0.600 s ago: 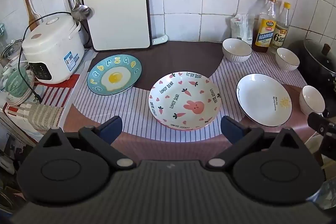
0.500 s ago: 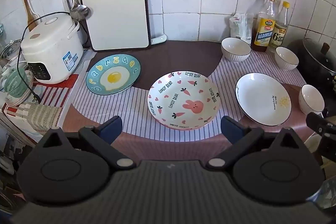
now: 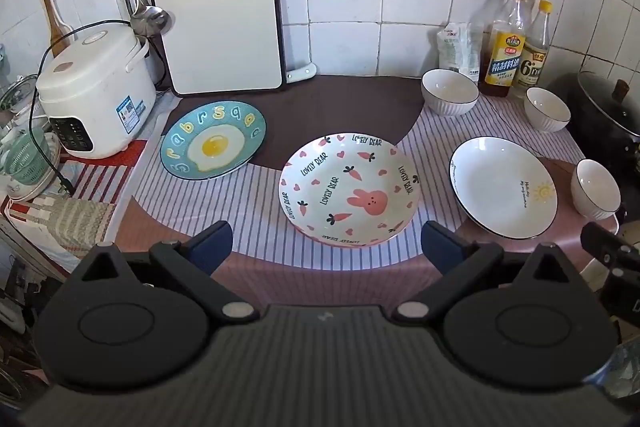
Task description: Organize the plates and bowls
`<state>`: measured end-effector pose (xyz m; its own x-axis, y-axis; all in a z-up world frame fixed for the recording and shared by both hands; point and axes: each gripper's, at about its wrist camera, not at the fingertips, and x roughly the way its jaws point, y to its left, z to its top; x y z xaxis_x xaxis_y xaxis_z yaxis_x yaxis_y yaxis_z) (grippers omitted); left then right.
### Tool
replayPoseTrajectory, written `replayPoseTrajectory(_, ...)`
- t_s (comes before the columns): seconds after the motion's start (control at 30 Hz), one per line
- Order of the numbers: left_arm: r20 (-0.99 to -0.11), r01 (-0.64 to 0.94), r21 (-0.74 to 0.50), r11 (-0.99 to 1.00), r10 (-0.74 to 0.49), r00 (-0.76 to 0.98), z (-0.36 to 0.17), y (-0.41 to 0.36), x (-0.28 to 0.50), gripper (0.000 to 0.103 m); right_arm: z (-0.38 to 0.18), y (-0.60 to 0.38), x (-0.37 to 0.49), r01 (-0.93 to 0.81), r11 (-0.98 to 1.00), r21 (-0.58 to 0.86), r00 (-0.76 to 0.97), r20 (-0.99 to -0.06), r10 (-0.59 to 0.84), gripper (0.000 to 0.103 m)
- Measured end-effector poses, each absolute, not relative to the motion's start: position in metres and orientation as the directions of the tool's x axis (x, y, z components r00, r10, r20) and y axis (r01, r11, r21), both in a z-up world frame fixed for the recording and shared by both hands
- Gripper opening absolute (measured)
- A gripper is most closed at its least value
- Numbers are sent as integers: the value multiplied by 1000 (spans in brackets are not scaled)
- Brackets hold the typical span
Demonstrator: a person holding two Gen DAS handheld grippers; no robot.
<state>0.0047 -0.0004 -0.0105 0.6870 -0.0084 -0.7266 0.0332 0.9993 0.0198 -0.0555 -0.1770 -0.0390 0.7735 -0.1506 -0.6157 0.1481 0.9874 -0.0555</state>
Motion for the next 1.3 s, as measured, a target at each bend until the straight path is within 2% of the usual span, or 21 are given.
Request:
replayPoseTrajectory(0.27, -699, 31, 40, 999, 6, 715, -12, -3, 1, 102, -42, -177, -56, 149, 988, -52, 776, -614, -149, 100)
replayPoseTrajectory(1.3, -684, 32, 67, 997, 23, 729, -25, 0, -6, 102, -51, -177, -57, 157, 987, -41, 784, -603, -149, 102)
